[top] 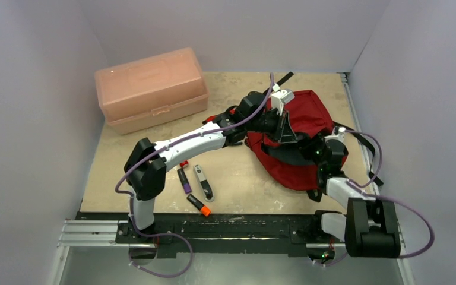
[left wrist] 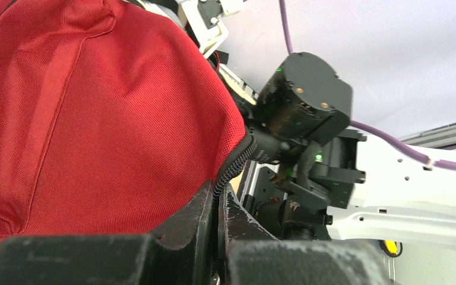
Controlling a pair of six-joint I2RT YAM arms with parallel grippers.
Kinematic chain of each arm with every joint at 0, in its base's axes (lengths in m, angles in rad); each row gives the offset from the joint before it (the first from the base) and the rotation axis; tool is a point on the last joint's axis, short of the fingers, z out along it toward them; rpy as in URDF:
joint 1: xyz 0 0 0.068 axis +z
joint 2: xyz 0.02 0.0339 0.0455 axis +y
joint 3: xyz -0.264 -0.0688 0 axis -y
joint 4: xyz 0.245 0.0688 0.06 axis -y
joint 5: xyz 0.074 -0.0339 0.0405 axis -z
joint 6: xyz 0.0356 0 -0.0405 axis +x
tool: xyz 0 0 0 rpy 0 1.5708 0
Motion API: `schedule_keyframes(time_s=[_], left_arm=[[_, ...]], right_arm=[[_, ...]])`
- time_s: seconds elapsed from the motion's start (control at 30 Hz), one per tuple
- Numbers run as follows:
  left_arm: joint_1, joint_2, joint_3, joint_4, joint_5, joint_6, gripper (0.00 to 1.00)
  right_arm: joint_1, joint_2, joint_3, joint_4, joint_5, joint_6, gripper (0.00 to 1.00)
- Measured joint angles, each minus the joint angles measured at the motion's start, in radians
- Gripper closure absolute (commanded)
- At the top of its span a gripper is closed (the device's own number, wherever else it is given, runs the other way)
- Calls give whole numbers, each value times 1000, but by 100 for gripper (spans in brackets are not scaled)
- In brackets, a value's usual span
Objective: Pack the student bag
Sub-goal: Place the book in the student bag.
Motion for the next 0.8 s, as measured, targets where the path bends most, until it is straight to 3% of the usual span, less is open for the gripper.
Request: schedule_keyframes(time_s=[0.1,0.2,0.43,0.57,0.7,0.8], left_arm=[[0,3,2,-11,0,0,100],[0,8,10,-31,-1,1,100],[0,18,30,-85,-3,2,100],[0,18,30,-92,-6,1,100],[0,20,29,-88,-5,-7,100],[0,26,24,-76,-1,-31,100]], right_arm=[[0,-124,2,-171,6,-47,12],[0,-270,13,-423,25,-98,6],[1,-658,150,-1145,86,-171,7],[1,-874,404,-1497,146,-186,7],[1,-879,741,-1616,187,-260,8],[1,-837,888,-1633,242,-313,9]])
